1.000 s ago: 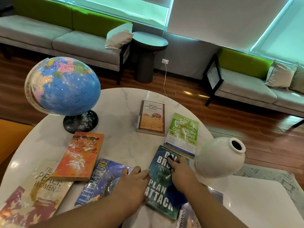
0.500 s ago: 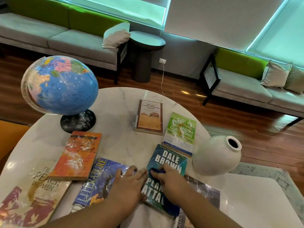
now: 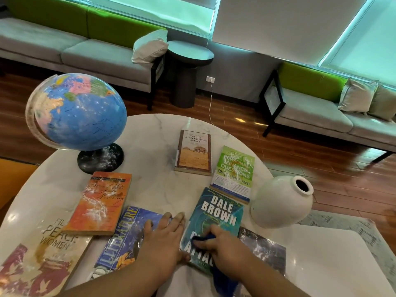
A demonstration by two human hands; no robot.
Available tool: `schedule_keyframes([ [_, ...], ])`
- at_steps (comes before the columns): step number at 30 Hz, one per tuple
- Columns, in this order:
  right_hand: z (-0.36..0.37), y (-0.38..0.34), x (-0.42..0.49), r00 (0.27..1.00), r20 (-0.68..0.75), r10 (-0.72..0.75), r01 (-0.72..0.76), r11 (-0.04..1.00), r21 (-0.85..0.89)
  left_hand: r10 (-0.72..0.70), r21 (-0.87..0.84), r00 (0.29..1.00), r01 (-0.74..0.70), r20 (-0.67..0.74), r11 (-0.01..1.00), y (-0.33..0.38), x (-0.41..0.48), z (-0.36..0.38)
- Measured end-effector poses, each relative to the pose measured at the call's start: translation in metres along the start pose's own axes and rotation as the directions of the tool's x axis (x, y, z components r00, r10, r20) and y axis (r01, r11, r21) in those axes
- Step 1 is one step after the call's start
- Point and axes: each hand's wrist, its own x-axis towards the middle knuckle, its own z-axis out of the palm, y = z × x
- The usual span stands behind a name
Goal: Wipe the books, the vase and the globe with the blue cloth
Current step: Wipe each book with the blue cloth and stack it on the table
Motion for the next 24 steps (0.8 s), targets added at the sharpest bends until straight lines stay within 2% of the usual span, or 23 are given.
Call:
schedule_keyframes([
  [1, -0.005, 0.007, 0.001, 0.999, -0.030, 0.035, -0.035, 0.999, -0.015, -0.002, 0.000, 1.000, 0.002, 0.002, 1.000, 0.000, 0.001, 0.000],
  [3, -0.012, 0.013, 0.011, 0.977, -0.071, 0.199, -0.198, 0.980, 0.025, 0.003, 0.007, 1.000, -0.003, 0.004, 1.000, -0.001, 0.001, 0.000],
  [5, -0.008, 0.002, 0.018, 0.962, -0.075, 0.262, -0.265, 0.964, -0.027, 0.010, 0.020, 1.000, -0.010, -0.001, 1.000, -0.003, 0.002, 0.001],
  [6, -0.003, -0.006, 0.020, 0.967, -0.061, 0.247, -0.250, 0.968, -0.032, 0.012, 0.022, 1.000, -0.012, -0.008, 1.000, -0.003, 0.003, 0.001],
  [9, 0.013, -0.025, 0.007, 0.996, 0.037, 0.076, -0.076, 0.997, -0.017, 0.040, 0.011, 0.999, -0.040, -0.027, 0.999, -0.007, 0.002, 0.002],
  [11, 0.009, -0.020, -0.003, 0.997, 0.076, 0.028, -0.025, 0.999, -0.042, 0.058, 0.018, 0.998, -0.058, -0.019, 0.998, -0.015, 0.000, 0.001],
  [13, 0.003, -0.006, -0.006, 0.999, 0.038, 0.029, -0.028, 0.999, -0.032, 0.071, 0.011, 0.997, -0.071, -0.021, 0.997, -0.021, -0.003, 0.000],
  [16, 0.004, -0.007, 0.004, 0.979, -0.079, 0.186, -0.186, 0.983, 0.009, 0.082, -0.021, 0.993, -0.084, -0.090, 0.996, -0.027, -0.011, -0.003],
  [18, 0.015, -0.031, 0.006, 0.979, -0.056, 0.194, -0.192, 0.981, 0.038, 0.086, -0.052, 0.981, -0.096, -0.173, 0.994, -0.029, -0.016, 0.000],
  [20, 0.024, -0.048, 0.003, 0.995, 0.021, 0.101, -0.102, 0.994, 0.030, 0.106, -0.072, 0.945, -0.135, -0.310, 0.988, -0.034, -0.015, 0.003],
  [22, 0.018, -0.048, 0.000, 0.998, 0.050, 0.046, -0.047, 0.999, 0.013, 0.129, -0.069, 0.919, -0.166, -0.373, 0.984, -0.043, -0.011, 0.008],
  [24, 0.009, -0.031, 0.003, 0.990, 0.025, 0.138, -0.138, 0.990, 0.002, 0.114, -0.099, 0.899, -0.171, -0.423, 0.980, -0.048, -0.006, 0.012],
])
